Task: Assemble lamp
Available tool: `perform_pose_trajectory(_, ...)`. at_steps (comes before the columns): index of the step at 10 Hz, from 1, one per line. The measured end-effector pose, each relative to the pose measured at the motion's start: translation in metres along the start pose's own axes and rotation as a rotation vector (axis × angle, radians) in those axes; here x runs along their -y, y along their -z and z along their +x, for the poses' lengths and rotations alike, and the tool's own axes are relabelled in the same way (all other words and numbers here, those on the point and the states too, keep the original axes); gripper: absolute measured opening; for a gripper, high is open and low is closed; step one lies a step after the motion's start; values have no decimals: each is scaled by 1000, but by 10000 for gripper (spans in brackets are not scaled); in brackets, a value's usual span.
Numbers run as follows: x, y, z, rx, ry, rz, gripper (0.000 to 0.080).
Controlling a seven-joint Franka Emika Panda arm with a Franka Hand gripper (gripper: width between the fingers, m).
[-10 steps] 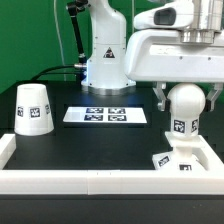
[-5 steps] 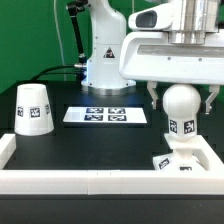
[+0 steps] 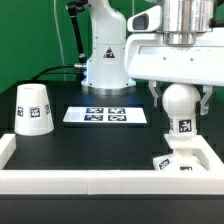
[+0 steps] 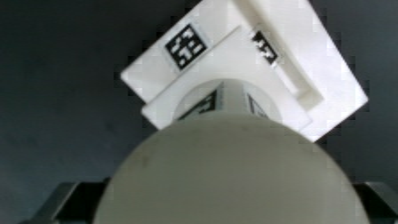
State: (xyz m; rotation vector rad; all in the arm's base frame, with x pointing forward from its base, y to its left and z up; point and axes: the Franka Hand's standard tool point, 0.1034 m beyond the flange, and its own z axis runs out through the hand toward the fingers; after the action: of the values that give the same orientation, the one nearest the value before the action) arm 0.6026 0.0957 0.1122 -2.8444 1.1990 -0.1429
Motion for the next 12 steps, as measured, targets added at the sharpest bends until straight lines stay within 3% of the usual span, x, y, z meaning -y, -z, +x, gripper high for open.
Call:
perform_pose_trajectory(7, 5, -1, -9, 123, -584, 17, 578)
perform_pose_trajectory(10, 6, 0, -10, 123, -545, 22, 584)
perform_pose_trajectory(11, 7, 1, -9, 120, -446, 31, 683)
perform_pose_trajectory(12, 7, 1, -10, 119, -404, 34, 695)
